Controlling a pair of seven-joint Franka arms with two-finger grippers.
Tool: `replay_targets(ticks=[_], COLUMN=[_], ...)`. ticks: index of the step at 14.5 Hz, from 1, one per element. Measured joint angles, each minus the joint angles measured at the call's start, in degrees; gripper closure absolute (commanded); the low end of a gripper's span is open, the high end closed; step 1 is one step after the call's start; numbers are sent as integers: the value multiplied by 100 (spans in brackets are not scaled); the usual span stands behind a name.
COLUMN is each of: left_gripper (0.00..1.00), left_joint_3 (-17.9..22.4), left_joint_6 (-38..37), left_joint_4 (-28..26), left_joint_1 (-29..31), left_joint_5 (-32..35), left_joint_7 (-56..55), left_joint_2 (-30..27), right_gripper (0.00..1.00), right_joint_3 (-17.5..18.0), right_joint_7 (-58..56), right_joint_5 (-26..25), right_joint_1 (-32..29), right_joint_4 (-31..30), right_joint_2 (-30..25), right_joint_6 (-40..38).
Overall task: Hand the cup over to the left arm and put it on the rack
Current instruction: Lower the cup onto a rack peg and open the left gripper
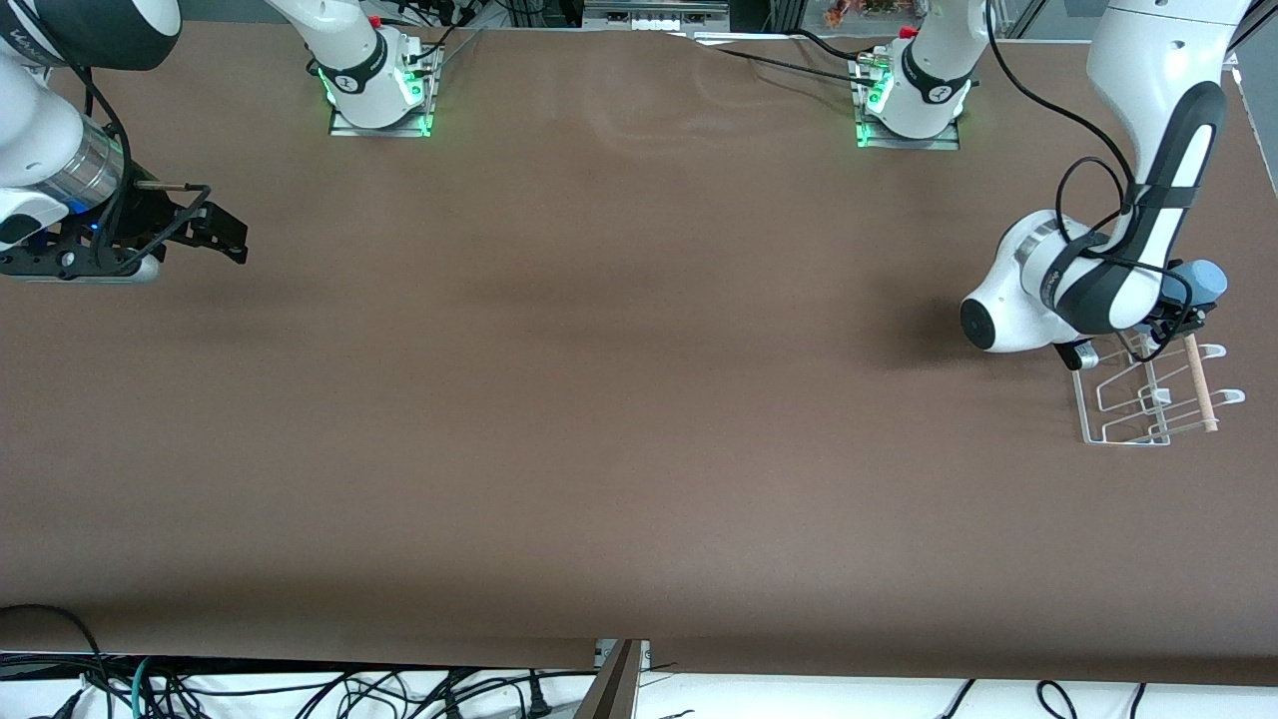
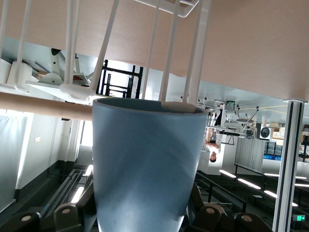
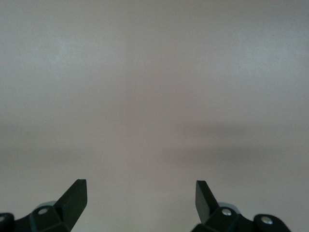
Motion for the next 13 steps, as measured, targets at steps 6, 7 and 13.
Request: replay_targets(ticks=[6, 7, 13], left_gripper=[0, 0, 0], left_joint_3=[-17, -17, -17], left_joint_6=[19, 19, 7], left_joint_4=[-3, -1, 1050], left_joint_1=[11, 11, 51], left_joint_5=[1, 2, -1415], left_joint_7=[-14, -20, -109], left_joint_2=[15, 15, -59], right_gripper=[1, 1, 1], right_joint_3=[6, 12, 15], right_joint_7=[21, 44, 56], right_joint_5=[268, 285, 293], right_joint_1=[22, 31, 53], right_joint_4=[481, 580, 648], right_joint_2=[102, 128, 204], right_joint_6=[-497, -570, -650])
